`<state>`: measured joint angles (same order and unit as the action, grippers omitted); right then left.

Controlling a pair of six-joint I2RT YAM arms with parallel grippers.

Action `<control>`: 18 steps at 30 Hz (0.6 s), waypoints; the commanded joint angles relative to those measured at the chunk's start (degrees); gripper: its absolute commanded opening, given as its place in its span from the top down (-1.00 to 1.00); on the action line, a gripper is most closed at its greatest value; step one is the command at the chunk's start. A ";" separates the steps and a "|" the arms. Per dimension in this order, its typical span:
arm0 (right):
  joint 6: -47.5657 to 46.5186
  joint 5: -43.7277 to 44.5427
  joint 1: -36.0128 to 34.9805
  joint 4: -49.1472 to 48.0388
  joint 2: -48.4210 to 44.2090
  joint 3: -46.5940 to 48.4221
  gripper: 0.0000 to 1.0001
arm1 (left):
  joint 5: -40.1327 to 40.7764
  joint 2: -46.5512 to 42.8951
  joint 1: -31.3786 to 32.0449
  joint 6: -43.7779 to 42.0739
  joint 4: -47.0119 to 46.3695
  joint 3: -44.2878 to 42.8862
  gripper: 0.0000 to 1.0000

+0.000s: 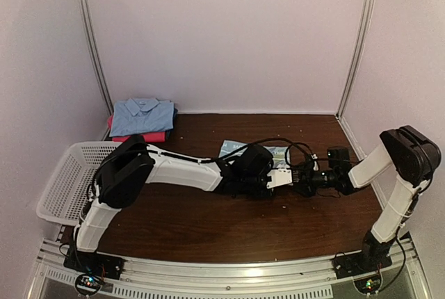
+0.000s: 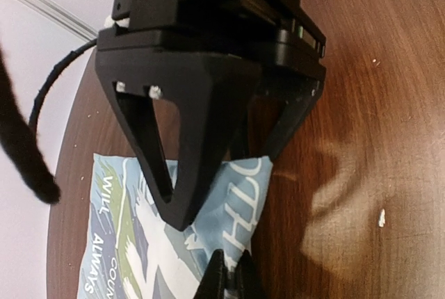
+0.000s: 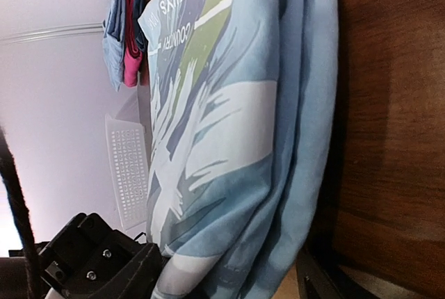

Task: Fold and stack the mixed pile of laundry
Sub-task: Pass from the left arm to the right

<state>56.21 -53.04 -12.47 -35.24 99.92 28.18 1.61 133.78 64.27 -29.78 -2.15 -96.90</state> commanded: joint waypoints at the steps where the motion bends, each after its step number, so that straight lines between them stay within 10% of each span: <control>1: 4.64 -0.30 -1.24 -4.48 3.77 0.34 -0.30 | -1.61 -4.10 -0.36 1.02 -5.37 2.40 1.00; 18: 10.52 -2.24 -1.24 -10.89 16.43 8.88 0.10 | -6.62 -8.03 -0.03 -1.24 -9.77 9.98 1.00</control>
<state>67.00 -57.04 -13.28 -49.74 114.39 35.68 -2.74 129.32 64.12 -30.15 -7.29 -88.09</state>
